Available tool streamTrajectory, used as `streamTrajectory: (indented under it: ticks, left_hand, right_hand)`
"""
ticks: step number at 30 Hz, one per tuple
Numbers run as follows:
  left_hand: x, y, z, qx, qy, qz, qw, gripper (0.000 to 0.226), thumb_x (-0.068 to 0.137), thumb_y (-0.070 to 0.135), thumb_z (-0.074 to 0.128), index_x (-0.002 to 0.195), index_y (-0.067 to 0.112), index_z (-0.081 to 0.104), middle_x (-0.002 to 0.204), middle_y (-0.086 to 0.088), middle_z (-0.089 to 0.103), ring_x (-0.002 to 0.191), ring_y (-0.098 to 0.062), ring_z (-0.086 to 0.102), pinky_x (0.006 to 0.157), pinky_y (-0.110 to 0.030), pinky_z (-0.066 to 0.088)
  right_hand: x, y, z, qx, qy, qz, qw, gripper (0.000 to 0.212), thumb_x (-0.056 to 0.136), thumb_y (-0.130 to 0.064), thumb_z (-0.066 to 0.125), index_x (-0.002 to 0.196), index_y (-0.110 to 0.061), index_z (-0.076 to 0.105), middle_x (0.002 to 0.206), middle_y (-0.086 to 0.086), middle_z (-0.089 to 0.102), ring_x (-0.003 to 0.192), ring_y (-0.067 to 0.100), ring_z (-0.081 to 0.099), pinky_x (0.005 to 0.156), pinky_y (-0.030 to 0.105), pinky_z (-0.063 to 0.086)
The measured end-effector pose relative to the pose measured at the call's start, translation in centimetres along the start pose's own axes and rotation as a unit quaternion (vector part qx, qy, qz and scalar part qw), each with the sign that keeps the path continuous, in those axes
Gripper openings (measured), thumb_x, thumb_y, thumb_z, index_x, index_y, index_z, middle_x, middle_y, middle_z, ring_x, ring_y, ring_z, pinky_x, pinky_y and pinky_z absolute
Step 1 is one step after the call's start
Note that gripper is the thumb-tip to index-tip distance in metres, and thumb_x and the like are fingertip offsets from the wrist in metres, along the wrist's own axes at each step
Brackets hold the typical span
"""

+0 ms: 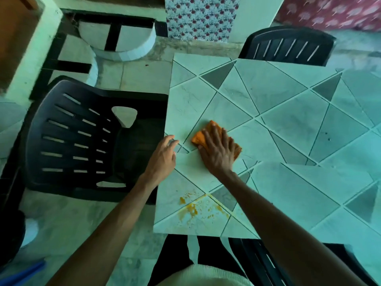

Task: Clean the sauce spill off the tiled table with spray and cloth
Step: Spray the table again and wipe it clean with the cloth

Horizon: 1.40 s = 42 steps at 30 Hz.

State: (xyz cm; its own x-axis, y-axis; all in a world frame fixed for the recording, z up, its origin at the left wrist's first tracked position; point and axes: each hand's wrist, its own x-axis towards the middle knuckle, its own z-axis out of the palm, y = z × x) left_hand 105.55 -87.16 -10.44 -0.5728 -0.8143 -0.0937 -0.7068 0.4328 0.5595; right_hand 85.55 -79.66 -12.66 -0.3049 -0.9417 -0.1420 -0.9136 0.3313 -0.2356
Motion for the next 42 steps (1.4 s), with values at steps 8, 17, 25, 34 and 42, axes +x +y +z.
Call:
streamTrajectory:
  ticks: [8, 17, 25, 34, 42]
  left_hand:
    - [1.5, 2.1, 0.8, 0.017, -0.012, 0.025, 0.999, 0.041, 0.097, 0.003, 0.048, 0.137, 0.001, 0.052, 0.148, -0.007, 0.046, 0.137, -0.019, 0.044, 0.113, -0.020, 0.026]
    - [1.6, 4.3, 3.5, 0.024, -0.012, 0.033, 0.999, 0.039, 0.097, 0.005, 0.046, 0.136, 0.003, 0.051, 0.149, -0.011, 0.040, 0.138, -0.025, 0.037, 0.112, -0.034, 0.035]
    - [1.3, 5.8, 4.2, 0.032, 0.003, -0.007, 0.999, 0.041, 0.094, 0.007, 0.054, 0.133, -0.002, 0.050, 0.146, -0.019, 0.041, 0.136, -0.034, 0.037, 0.113, -0.040, 0.032]
    - [1.0, 6.3, 4.8, 0.050, -0.032, -0.020, 0.998, 0.050, 0.094, 0.015, 0.056, 0.137, -0.006, 0.043, 0.151, -0.024, 0.033, 0.143, -0.039, 0.028, 0.117, -0.047, 0.026]
    - [0.8, 6.6, 5.1, 0.126, -0.082, 0.039, 0.988, 0.063, 0.087, 0.051, 0.052, 0.142, 0.021, 0.049, 0.156, -0.008, 0.033, 0.143, -0.046, 0.023, 0.111, -0.062, 0.025]
  right_hand:
    - [-11.8, 0.8, 1.1, -0.009, -0.054, -0.185, 0.981, 0.061, 0.102, -0.062, 0.029, 0.158, -0.043, 0.013, 0.168, -0.007, 0.004, 0.155, 0.030, 0.004, 0.121, 0.056, 0.015]
    - [-0.4, 7.3, -2.3, 0.015, -0.028, 0.063, 0.998, 0.063, 0.097, -0.065, 0.033, 0.155, -0.045, 0.020, 0.168, -0.009, 0.009, 0.153, 0.033, 0.009, 0.118, 0.064, 0.011]
    - [-11.9, 8.0, 0.0, 0.040, 0.011, 0.170, 0.985, 0.066, 0.098, -0.064, 0.031, 0.157, -0.044, 0.011, 0.168, -0.008, 0.001, 0.155, 0.027, 0.001, 0.120, 0.058, 0.010]
    - [-13.9, 4.0, 1.5, -0.002, -0.028, -0.074, 0.997, 0.065, 0.098, -0.063, 0.038, 0.156, -0.044, 0.017, 0.168, -0.009, 0.006, 0.155, 0.031, 0.004, 0.118, 0.061, 0.015]
    - [-7.7, 15.3, -2.5, -0.006, -0.021, 0.096, 0.995, 0.064, 0.097, -0.066, 0.030, 0.156, -0.046, 0.017, 0.167, -0.009, 0.010, 0.153, 0.033, 0.010, 0.117, 0.062, 0.015]
